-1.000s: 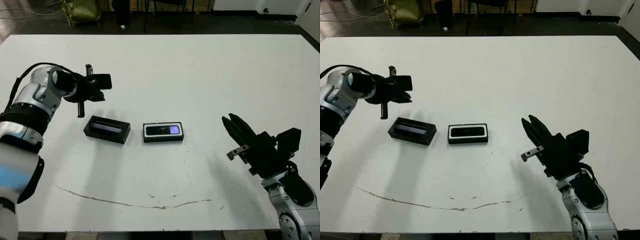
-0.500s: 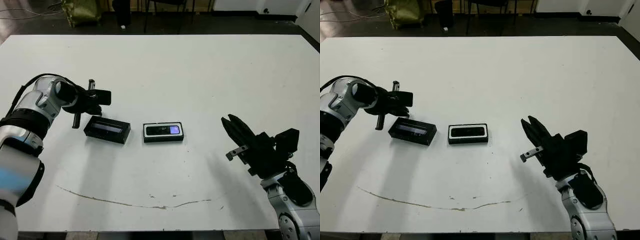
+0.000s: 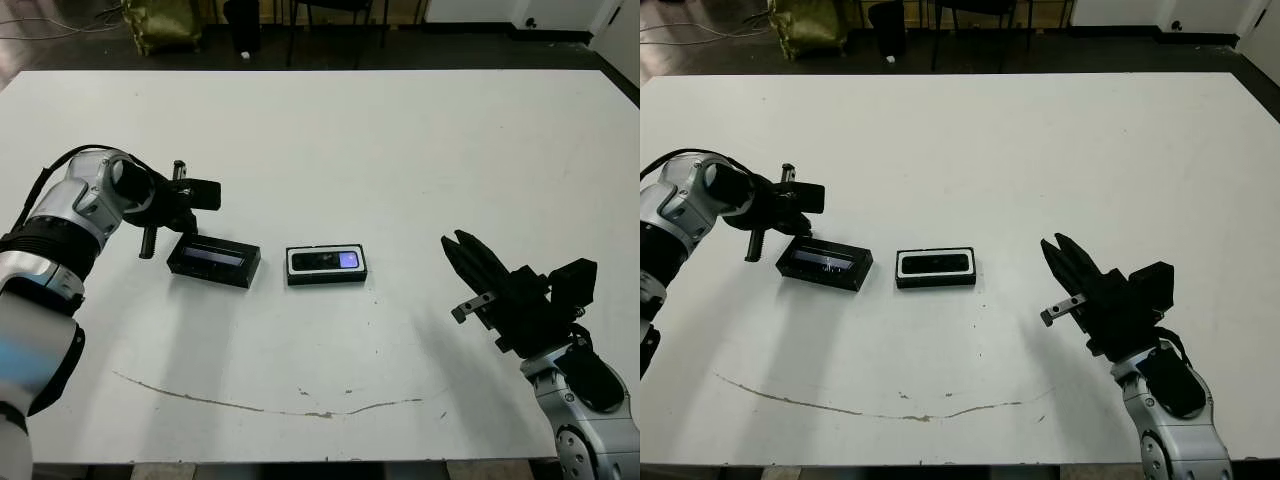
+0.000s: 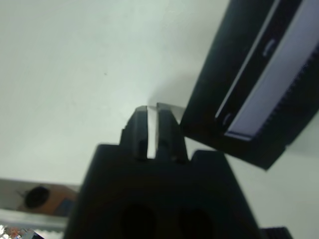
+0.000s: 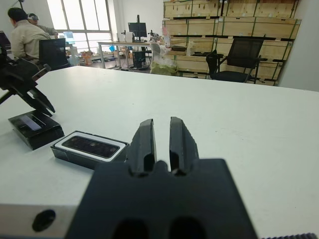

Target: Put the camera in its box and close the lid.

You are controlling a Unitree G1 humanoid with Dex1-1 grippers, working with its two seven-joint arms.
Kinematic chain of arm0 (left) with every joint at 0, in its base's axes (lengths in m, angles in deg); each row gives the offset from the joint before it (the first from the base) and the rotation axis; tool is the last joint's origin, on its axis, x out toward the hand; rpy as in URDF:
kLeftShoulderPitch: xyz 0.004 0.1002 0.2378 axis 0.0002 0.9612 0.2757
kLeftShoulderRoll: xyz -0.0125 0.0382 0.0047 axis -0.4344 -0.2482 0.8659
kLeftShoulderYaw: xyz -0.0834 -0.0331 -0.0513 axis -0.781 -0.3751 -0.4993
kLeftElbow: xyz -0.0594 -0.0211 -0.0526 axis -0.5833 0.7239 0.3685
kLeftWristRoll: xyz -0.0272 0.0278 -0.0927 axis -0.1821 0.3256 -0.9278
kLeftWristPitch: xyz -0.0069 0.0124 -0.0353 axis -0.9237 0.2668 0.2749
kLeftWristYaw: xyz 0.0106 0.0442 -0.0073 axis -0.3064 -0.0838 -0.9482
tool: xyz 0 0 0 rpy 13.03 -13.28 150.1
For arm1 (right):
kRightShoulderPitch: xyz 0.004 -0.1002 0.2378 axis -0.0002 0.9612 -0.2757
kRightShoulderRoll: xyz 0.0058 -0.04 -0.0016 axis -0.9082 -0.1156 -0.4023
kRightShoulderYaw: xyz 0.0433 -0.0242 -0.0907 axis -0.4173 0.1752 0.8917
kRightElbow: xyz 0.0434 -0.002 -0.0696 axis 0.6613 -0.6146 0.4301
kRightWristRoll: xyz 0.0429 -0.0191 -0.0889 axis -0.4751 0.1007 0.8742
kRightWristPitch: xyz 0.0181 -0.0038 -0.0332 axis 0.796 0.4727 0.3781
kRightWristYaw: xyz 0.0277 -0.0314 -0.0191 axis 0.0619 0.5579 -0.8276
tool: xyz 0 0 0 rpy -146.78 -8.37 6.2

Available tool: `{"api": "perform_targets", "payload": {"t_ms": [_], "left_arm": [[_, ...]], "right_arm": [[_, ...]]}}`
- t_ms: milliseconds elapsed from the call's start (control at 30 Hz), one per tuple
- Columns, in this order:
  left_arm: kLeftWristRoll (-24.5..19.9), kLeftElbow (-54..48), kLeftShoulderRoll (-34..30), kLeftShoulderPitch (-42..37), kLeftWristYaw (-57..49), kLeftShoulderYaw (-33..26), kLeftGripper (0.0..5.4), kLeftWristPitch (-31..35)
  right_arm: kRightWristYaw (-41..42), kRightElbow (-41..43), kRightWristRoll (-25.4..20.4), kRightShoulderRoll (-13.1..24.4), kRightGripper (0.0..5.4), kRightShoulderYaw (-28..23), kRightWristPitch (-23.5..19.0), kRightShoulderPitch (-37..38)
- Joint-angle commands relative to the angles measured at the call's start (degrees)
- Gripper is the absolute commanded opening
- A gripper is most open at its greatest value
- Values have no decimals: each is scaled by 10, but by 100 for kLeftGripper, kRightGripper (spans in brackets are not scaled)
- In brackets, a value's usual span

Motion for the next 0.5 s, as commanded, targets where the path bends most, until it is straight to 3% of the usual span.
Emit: {"api": "perform_targets", "payload": {"t_ms": [33,500], "left_arm": [[-5,-29,-21,39,31,0,0,1],[-22,-209,-83,101,119,-18,0,52]], "right_arm": [[-2,-7,0,4,2,1,-3,8],[-11,1,5,8,2,-1,-9,8]]}}
